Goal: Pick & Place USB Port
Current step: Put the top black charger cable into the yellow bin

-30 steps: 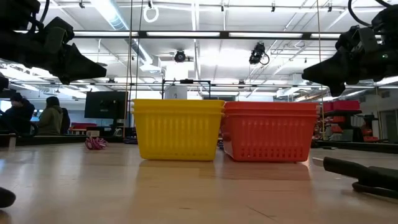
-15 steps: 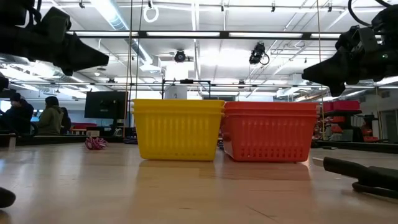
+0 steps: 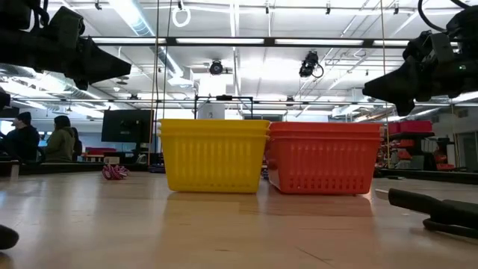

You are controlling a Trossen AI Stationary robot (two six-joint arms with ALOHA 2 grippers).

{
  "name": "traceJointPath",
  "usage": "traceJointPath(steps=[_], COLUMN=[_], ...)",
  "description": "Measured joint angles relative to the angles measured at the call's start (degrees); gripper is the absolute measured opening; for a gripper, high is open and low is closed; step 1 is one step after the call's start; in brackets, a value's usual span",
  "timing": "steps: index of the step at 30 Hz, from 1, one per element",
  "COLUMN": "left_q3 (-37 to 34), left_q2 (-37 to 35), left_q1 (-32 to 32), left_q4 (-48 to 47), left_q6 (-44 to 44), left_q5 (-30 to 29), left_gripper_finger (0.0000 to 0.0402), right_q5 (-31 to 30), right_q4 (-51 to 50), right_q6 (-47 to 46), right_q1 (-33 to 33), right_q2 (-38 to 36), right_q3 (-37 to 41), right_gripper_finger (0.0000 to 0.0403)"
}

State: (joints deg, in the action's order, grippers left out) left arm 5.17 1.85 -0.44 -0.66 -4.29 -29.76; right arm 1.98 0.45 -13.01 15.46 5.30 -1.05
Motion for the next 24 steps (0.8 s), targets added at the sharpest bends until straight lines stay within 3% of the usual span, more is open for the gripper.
traceJointPath(steps=[8,16,18,21,23,24], left_q3=[0.0,0.0,0.0,0.0,0.0,0.0], left_q2=[0.0,0.0,0.0,0.0,0.0,0.02], left_q1=[0.01,-0.01,0.0,0.0,-0.01,-0.01], left_q4=[1.88,2.5,2.52,2.54,2.73,3.01], left_q6=[-0.03,0.41,0.43,0.46,0.5,0.52], left_q5=[0.0,-0.02,-0.1,-0.15,-0.54,-1.27], left_gripper_finger=[0.0103,0.0103,0.0103,0.0103,0.0103,0.0103], right_q5=[-1.36,-8.13,-14.61,-31.36,-39.86,-40.99], right_q4=[1.5,17.72,23.45,30.21,29.13,27.75], right_q6=[0.02,-7.91,-7.27,-4.72,-9.55,-12.59], right_q1=[0.02,0.01,0.07,0.09,-0.02,-0.13], right_q2=[0.0,0.0,0.0,-0.07,-0.08,0.02], right_q3=[0.0,0.0,0.0,-0.06,-0.09,-0.08], right_gripper_finger=[0.0091,0.0091,0.0091,0.0091,0.0091,0.0091])
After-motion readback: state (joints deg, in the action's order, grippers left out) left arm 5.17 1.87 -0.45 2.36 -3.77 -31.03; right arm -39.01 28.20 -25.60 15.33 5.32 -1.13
